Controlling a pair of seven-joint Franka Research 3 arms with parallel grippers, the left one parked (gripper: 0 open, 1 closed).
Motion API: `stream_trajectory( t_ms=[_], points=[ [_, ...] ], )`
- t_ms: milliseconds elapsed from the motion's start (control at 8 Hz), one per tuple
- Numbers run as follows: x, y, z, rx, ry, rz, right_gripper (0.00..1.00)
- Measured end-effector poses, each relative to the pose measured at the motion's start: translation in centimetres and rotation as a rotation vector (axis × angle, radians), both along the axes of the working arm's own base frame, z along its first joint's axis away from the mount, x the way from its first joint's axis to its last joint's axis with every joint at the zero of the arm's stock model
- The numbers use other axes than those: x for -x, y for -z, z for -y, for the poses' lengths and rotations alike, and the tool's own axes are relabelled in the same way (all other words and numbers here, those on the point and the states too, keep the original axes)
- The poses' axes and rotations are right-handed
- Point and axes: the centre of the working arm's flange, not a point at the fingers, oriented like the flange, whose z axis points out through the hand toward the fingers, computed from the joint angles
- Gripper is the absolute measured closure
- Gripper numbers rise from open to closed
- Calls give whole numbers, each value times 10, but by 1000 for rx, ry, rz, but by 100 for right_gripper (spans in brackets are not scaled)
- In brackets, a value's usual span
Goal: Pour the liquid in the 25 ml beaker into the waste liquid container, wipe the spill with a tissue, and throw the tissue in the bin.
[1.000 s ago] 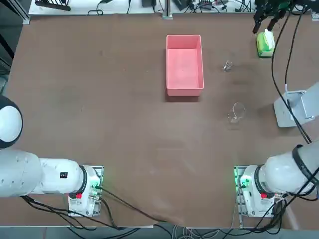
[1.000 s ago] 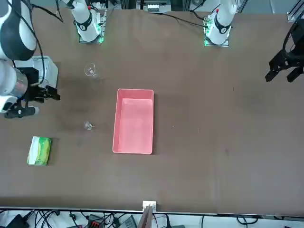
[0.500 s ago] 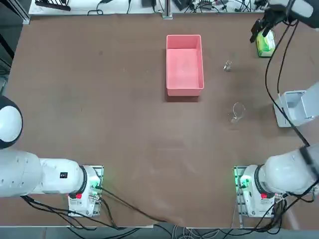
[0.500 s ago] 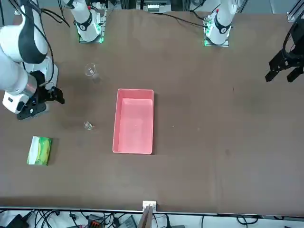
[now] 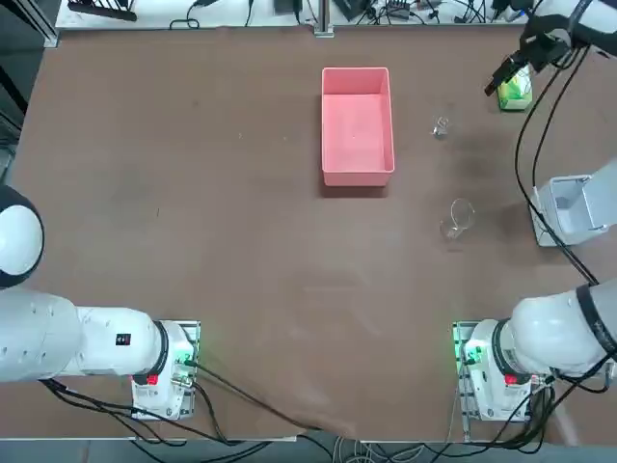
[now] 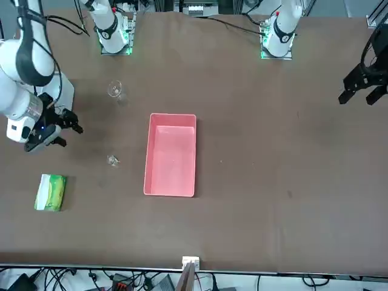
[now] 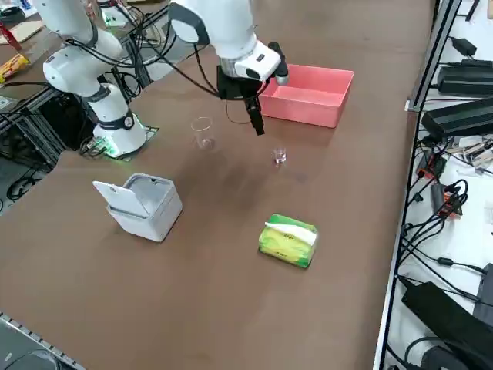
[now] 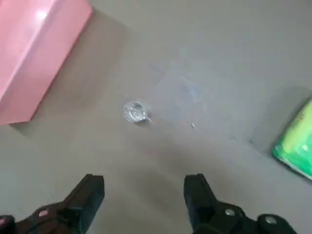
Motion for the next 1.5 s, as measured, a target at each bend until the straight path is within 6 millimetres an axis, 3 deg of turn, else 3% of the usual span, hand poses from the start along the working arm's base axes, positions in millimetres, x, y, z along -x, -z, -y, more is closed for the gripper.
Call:
stream_trajectory(
  t_ms=[250, 875, 1500],
  points=[
    [9, 14, 19, -111, -87, 56, 0],
    [26, 43, 41, -404, -344, 299, 0],
    [39, 68, 77, -538, -512, 415, 0]
  ],
)
